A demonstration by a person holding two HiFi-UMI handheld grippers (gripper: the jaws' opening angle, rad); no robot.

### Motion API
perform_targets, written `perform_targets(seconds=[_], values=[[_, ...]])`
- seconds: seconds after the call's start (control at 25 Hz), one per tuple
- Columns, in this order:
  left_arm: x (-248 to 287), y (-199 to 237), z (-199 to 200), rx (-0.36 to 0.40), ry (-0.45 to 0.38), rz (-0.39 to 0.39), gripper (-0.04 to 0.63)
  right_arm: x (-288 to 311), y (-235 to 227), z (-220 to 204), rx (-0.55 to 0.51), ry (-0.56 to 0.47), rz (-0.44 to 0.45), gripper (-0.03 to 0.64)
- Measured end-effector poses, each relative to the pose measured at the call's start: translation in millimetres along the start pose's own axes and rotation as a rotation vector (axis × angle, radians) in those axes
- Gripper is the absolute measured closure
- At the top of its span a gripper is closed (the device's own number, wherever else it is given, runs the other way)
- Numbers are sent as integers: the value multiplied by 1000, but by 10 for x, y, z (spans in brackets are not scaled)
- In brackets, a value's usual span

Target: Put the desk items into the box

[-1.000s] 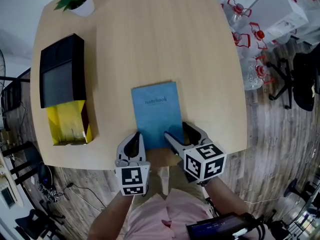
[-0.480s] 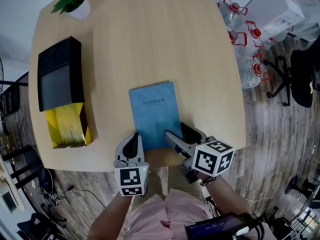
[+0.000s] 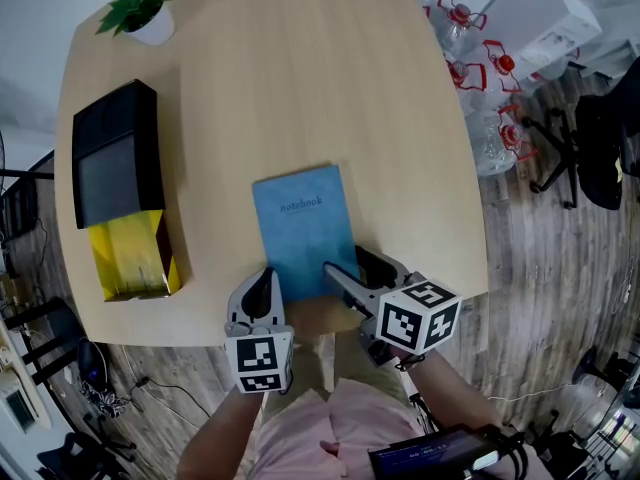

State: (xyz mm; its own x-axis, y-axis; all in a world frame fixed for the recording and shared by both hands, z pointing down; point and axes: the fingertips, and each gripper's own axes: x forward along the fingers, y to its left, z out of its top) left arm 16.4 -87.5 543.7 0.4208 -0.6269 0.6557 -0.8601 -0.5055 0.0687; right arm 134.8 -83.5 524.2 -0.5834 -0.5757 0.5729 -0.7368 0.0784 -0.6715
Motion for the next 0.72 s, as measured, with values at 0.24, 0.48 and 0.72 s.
perform_targets(seconds=[0.24,0.48,0.72], values=[[6,-8,-2,3,2,-3,586,36,-203,-47,-31,40,-104,406],[6,-7,-3,7,0,3,586,-5,-311,-38,-89,62,-170,557],[-72,-22,-74,20,0,7,586,-60,-273,-187,-87,66,-170,561]])
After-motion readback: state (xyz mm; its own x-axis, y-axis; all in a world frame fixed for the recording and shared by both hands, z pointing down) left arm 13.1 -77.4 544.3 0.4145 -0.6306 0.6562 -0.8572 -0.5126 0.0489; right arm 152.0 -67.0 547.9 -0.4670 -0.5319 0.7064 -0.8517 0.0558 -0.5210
